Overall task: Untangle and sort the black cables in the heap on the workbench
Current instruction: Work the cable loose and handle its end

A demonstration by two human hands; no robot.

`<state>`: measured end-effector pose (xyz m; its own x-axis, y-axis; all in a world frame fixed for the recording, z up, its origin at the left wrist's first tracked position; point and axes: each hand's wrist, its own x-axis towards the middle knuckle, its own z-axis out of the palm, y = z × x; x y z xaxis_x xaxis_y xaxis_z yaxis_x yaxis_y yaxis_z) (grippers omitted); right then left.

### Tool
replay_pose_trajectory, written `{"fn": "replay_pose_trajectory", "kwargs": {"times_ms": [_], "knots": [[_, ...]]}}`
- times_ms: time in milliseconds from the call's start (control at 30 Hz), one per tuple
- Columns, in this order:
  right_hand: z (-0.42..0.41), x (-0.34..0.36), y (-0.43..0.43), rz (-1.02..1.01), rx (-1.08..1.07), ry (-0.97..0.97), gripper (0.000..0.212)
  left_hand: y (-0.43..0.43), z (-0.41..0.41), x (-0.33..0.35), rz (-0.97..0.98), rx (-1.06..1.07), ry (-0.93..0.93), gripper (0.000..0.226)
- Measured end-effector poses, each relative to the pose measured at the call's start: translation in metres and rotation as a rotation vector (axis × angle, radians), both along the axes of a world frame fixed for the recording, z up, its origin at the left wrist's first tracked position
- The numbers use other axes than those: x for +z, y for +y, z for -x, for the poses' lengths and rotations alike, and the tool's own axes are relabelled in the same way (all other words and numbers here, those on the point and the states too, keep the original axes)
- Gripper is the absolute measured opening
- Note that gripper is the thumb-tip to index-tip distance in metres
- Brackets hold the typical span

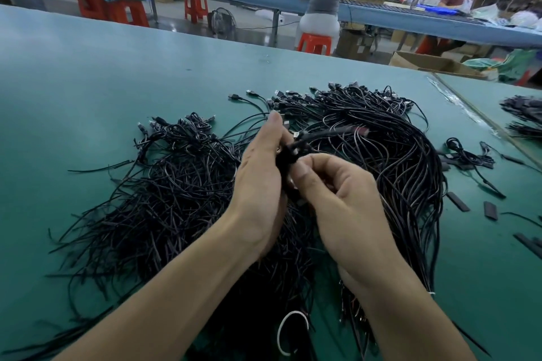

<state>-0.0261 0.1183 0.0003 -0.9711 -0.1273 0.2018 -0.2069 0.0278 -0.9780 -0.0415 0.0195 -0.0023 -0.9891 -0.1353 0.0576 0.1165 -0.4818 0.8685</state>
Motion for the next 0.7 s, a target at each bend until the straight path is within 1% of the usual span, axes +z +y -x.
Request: {"fn": "replay_pose_trajectory", "kwargs": {"times_ms": [67,100,167,233,300,367,400,433,500,567,700], "knots": [[-0.003,0.002,-0.001,0.108,0.151,-0.133,0.021,-0.005,0.003,0.002,-0.049,-0.048,0.061,0.030],[-0.005,0.003,-0.001,0.163,0.223,-0.198,0.023,-0.007,0.004,0.003,-0.026,-0.063,0.107,0.028],[-0.006,0.006,0.002,0.253,0.304,-0.296,0.022,-0.013,0.004,0.004,0.115,-0.110,0.196,0.024],[-0.004,0.008,0.008,0.275,0.299,-0.314,0.023,-0.015,0.003,0.003,0.261,-0.163,0.252,0.021],[0.000,0.008,0.013,0.218,0.201,-0.226,0.025,-0.015,0.002,0.001,0.387,-0.153,0.214,0.041],[0.004,0.008,0.018,0.086,0.060,-0.050,0.028,-0.015,0.006,-0.003,0.570,-0.027,0.160,0.060],[0.005,0.009,0.020,0.021,0.004,0.044,0.026,-0.016,0.008,-0.003,0.638,0.032,0.144,0.063],[0.007,0.010,0.022,-0.024,-0.033,0.117,0.023,-0.017,0.010,-0.004,0.659,0.059,0.151,0.060],[0.011,0.008,0.026,-0.057,-0.070,0.190,0.018,-0.020,0.013,-0.006,0.612,-0.002,0.201,0.045],[0.014,0.005,0.029,-0.058,-0.074,0.204,0.017,-0.023,0.015,-0.008,0.593,-0.080,0.267,0.030],[0.018,0.000,0.033,-0.066,-0.055,0.192,0.015,-0.029,0.016,-0.006,0.657,-0.120,0.333,0.013]]}}
